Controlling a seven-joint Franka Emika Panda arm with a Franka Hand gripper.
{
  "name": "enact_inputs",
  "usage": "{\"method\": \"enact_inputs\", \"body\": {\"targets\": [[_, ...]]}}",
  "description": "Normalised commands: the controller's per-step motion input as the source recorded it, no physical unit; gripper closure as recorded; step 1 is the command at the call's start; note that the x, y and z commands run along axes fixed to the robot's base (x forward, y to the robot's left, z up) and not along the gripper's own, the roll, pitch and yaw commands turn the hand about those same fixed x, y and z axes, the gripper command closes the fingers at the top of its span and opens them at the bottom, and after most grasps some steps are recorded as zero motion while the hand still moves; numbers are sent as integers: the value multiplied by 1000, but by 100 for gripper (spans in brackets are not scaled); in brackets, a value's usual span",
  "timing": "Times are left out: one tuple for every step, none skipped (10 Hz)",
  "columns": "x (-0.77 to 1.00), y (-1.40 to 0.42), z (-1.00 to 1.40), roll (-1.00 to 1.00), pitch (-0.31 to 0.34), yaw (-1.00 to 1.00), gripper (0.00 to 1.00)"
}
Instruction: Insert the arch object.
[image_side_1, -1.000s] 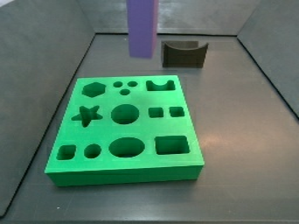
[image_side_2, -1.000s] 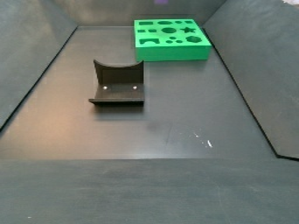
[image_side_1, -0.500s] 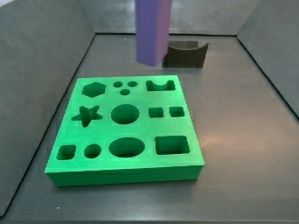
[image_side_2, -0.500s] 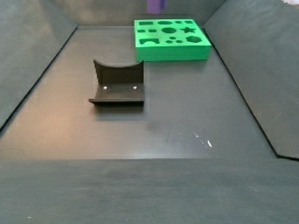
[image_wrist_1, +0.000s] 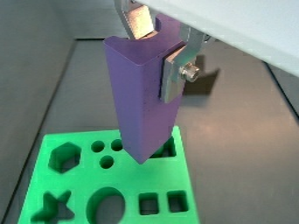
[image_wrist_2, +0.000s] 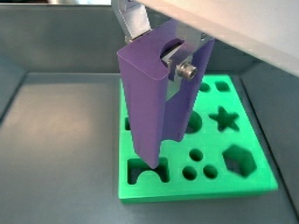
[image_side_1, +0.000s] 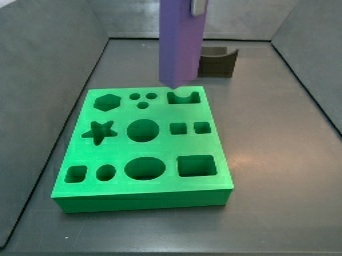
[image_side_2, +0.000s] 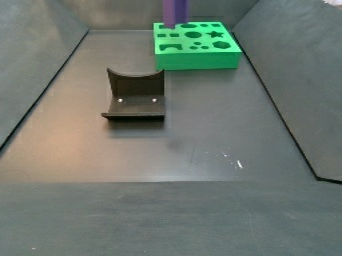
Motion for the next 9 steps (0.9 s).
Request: {"method": "enact_inputs", "body": {"targets": [[0, 0, -326, 0, 0, -1000, 100], [0, 0, -326, 0, 0, -1000, 100], [0, 0, -329, 0, 0, -1000, 100], [0, 0, -329, 0, 0, -1000, 100], [0, 0, -329, 0, 0, -1000, 100], [0, 0, -326, 0, 0, -1000, 100], [0, 0, -326, 0, 0, -1000, 100], [0, 0, -326, 0, 0, -1000, 100], [60, 11, -166, 0, 0, -1000, 100]]}}
